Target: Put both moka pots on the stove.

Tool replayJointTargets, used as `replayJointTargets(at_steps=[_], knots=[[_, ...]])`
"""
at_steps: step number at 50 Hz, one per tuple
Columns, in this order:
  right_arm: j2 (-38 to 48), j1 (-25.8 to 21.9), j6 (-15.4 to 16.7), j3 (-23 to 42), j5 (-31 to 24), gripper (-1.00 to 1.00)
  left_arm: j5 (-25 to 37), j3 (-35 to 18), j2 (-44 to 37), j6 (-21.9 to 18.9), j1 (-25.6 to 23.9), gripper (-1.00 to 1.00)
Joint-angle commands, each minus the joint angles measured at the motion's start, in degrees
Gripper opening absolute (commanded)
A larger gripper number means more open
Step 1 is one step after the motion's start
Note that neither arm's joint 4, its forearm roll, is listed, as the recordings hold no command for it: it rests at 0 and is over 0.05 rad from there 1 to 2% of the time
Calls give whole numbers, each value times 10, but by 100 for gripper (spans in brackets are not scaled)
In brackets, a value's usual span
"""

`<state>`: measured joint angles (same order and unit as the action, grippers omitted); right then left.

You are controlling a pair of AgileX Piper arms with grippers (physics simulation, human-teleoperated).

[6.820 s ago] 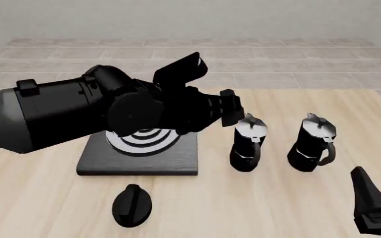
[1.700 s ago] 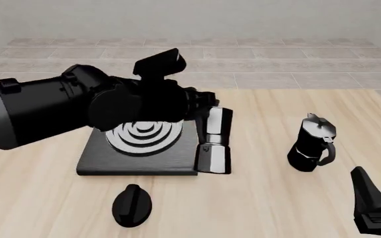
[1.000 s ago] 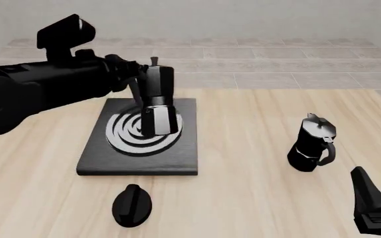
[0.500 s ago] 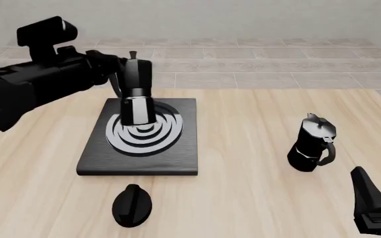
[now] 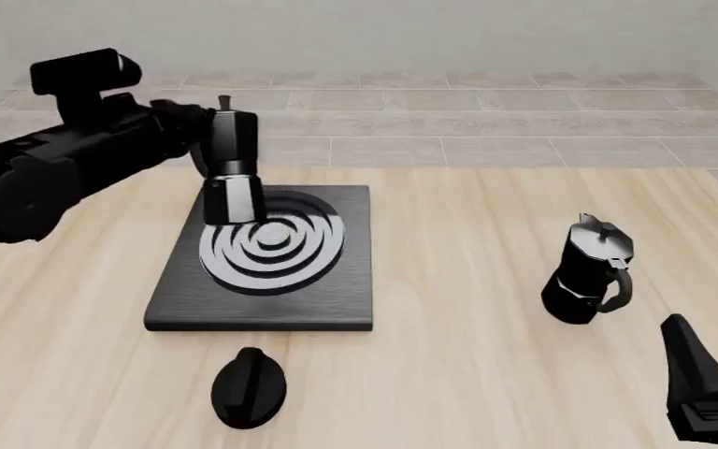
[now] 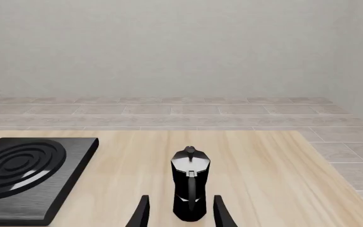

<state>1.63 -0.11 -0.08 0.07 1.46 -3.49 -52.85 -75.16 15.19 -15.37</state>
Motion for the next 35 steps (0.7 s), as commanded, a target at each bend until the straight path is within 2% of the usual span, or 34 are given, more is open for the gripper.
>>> replayJointTargets(at_steps=[1, 35], knots=[[0, 1, 0, -1, 0, 100, -52, -9, -19, -27, 24, -100], [0, 1, 0, -1, 0, 100, -126, -34, -122, -40, 45, -100]])
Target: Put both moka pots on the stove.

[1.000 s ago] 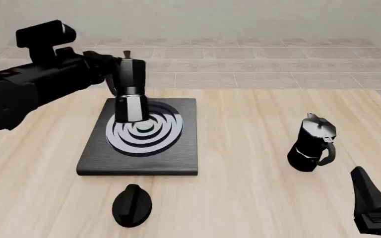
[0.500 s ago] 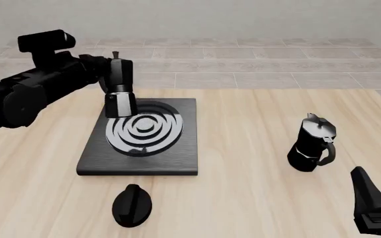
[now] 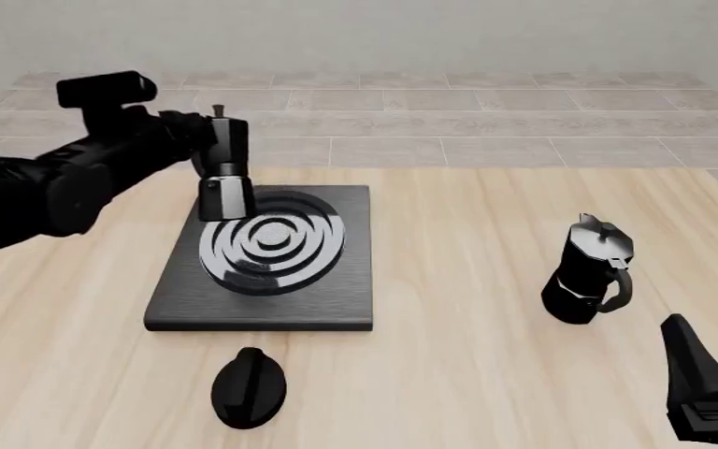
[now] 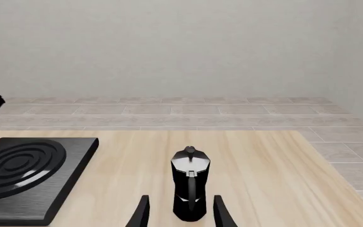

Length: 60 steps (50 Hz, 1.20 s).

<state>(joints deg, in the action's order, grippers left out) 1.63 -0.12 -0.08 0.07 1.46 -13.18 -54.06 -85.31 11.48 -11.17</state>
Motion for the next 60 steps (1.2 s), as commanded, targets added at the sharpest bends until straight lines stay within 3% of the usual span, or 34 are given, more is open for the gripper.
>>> replayJointTargets(at_steps=[1, 40, 60], knots=[[0, 1, 0, -1, 0, 100, -29, -23, -21, -2, 3, -100], [0, 1, 0, -1, 0, 100, -78, -57, -101, -28, 11, -100], [0, 1, 0, -1, 0, 100, -100, -37, -111, -44, 2, -100]])
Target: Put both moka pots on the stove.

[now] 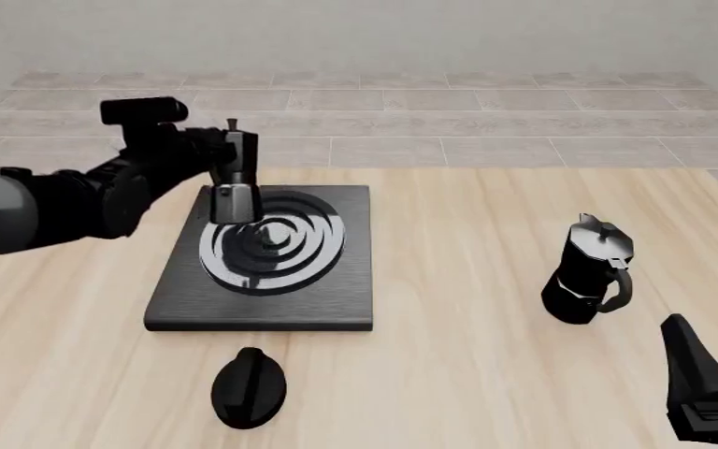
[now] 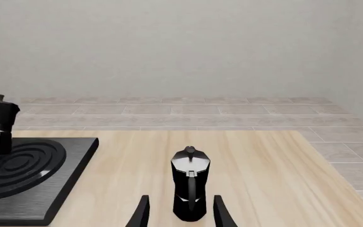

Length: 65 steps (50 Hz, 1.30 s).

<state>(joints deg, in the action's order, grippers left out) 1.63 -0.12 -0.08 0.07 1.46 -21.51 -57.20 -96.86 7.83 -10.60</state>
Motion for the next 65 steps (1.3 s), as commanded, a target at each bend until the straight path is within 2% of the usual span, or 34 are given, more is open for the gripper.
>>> replayJointTargets(at_steps=[1, 33, 46, 63, 64, 65], knots=[[0, 1, 0, -1, 1, 100, -18, -4, 5, -8, -4, -100], [0, 1, 0, -1, 0, 100, 19, 35, 29, -12, 7, -100], [0, 1, 0, -1, 1, 100, 35, 75, 56, -26, -3, -100], [0, 1, 0, -1, 0, 100, 37, 137, 80, -20, -15, -100], [0, 1, 0, -1, 0, 100, 38, 140, 82, -21, -15, 100], [0, 1, 0, -1, 1, 100, 42, 142, 81, -23, -14, 100]])
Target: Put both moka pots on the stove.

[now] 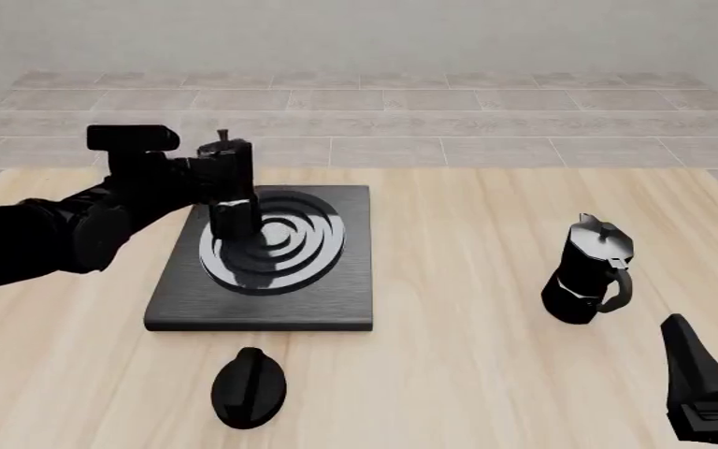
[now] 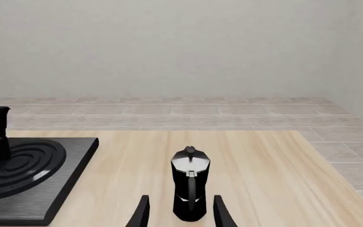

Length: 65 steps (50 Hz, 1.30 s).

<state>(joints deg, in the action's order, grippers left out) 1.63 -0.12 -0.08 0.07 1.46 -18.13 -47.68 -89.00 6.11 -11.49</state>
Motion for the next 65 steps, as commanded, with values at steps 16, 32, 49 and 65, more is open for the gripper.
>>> replayJointTargets(at_steps=[16, 32, 49, 65], knots=[[0, 1, 0, -1, 0, 100, 25, 78, 64, -4, -3, 100], [0, 1, 0, -1, 0, 100, 78, 128, 187, 8, -13, 100], [0, 1, 0, -1, 0, 100, 101, 224, 381, 52, -22, 100], [0, 1, 0, -1, 0, 100, 81, 340, 599, 18, -7, 100]])
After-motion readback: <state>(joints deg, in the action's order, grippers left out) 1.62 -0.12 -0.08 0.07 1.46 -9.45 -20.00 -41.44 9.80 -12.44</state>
